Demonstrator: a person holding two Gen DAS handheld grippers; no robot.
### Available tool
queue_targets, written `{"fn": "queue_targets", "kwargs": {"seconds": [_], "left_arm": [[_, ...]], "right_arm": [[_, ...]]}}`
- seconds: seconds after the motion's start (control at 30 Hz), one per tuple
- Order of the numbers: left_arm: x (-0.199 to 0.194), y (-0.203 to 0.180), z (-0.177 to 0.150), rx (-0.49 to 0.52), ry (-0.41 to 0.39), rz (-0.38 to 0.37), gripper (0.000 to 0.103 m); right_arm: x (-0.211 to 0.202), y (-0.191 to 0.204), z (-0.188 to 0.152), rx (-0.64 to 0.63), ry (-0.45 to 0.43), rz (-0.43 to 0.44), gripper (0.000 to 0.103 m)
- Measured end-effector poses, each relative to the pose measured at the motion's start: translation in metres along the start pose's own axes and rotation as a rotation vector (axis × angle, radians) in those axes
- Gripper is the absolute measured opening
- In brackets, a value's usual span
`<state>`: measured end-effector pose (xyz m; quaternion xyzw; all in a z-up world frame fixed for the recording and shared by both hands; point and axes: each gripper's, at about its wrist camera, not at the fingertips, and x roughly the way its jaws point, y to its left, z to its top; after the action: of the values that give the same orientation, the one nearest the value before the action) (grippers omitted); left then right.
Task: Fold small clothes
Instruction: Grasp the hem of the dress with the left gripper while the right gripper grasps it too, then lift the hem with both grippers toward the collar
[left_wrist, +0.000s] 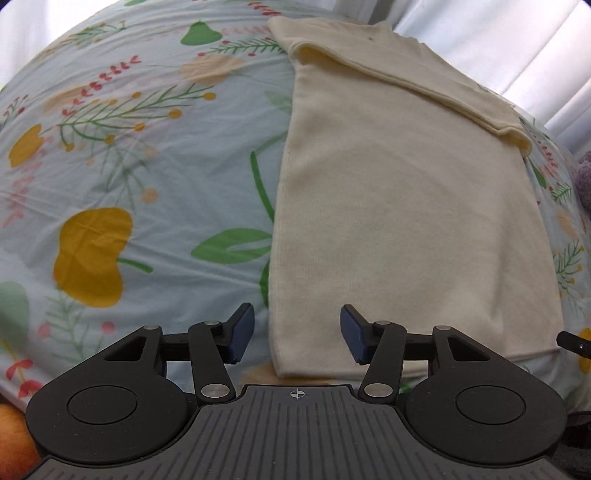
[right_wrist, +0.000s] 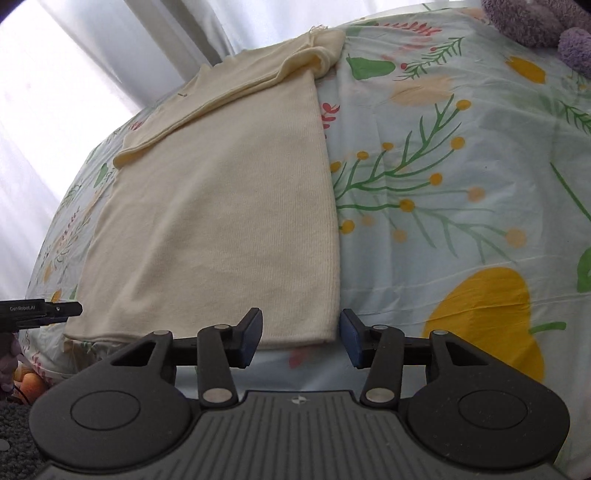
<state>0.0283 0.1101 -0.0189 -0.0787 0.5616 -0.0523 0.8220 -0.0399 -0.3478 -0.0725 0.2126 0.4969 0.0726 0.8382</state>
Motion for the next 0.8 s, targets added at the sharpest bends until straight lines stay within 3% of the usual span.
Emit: {"fn": "queue_targets", "kwargs": {"seconds": [0.13,0.23,0.27,0.3,0.4,0.47,0.67,0.8], "left_arm": [[0.0,0.005,-0.001,-0.004,0.021,-0.051,0.044],[0.001,0.008,0.0,-0.016,0.04,-0.077,0.028],[0.002,0.008,0.0,-0.016,0.05,-0.087,0.016],[0.002,0.008,0.001,-0.014,0.057,-0.098,0.013],[0.001,0.004,0.002,0.019,0.058,-0.106,0.009],[-0.002,0.002,0.005,0.03,0.044,-0.104,0.009],[-0.027,-0.006,0.033,0.005,-0.11,-0.156,0.008],[-0.037,-0.005,0.071,-0.013,-0.236,-0.165,0.008]], "right_arm": [[0.0,-0.001,0.002,0.017,-0.006,0.006,0.045],[0.002,0.003,0.003,0.005,0.002,0.018,0.044],[0.003,0.004,0.004,0.006,0.011,0.024,0.038],[0.005,0.004,0.004,0.011,0.023,0.03,0.029],[0.008,0.004,0.006,0.037,0.041,0.048,0.009],[0.007,0.004,0.008,0.05,0.035,0.054,0.006],[-0.005,0.002,0.03,0.125,-0.067,0.137,0.005],[-0.002,0.01,0.065,0.119,-0.157,0.13,0.005]]}}
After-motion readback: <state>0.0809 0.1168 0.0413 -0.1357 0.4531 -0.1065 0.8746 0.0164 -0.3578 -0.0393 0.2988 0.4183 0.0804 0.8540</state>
